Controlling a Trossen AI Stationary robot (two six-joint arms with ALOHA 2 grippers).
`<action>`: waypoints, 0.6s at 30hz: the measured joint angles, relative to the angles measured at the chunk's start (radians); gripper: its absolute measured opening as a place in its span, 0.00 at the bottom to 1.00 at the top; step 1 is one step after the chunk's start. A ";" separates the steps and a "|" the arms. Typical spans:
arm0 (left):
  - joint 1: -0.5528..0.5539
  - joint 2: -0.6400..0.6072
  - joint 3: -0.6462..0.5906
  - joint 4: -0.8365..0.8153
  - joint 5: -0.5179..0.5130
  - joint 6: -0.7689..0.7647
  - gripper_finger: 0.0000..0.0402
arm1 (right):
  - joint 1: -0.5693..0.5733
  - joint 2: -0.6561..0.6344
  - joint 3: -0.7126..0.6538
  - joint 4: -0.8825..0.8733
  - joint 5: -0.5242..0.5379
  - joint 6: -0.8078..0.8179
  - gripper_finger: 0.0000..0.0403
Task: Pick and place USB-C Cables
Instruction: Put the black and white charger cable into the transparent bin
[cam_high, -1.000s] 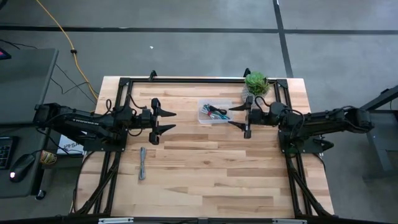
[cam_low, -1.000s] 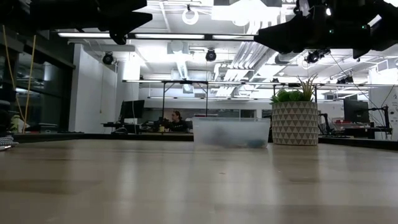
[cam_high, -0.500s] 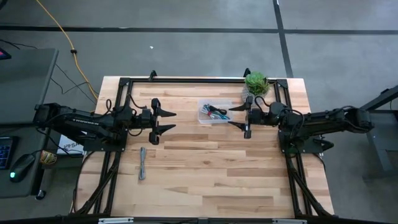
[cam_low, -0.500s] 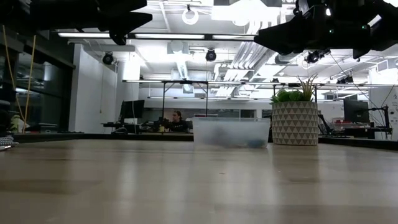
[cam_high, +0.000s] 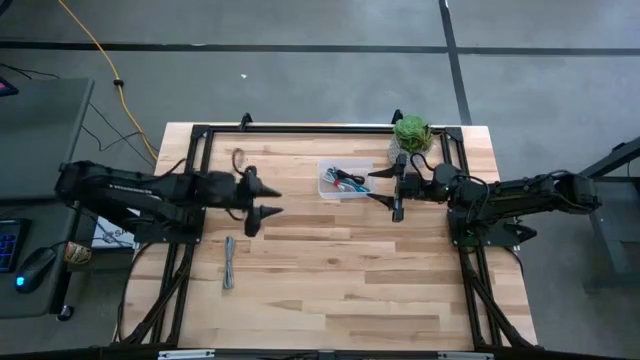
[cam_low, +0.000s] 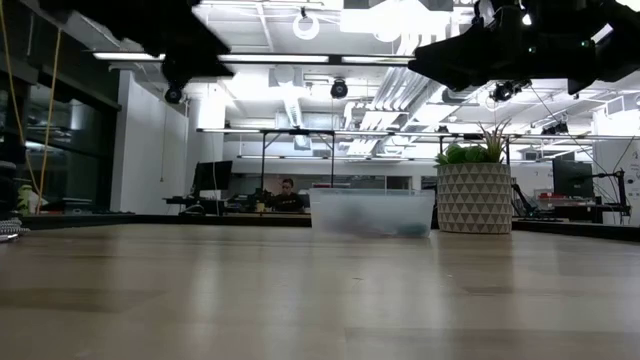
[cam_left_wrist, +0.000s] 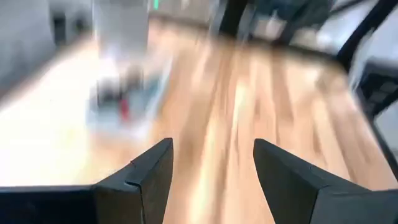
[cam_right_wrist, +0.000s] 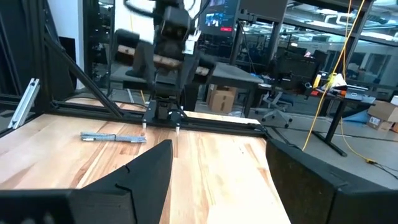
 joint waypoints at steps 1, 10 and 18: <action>-0.025 0.018 0.045 -0.116 -0.021 -0.076 0.50 | 0.000 0.000 0.000 0.000 0.000 0.000 0.62; -0.376 0.196 0.186 -0.593 -0.120 -0.812 0.50 | 0.000 0.000 0.000 -0.003 0.000 0.006 0.62; -0.667 0.401 0.185 -0.756 -0.147 -1.361 0.50 | 0.000 0.000 0.000 -0.005 0.000 0.045 0.62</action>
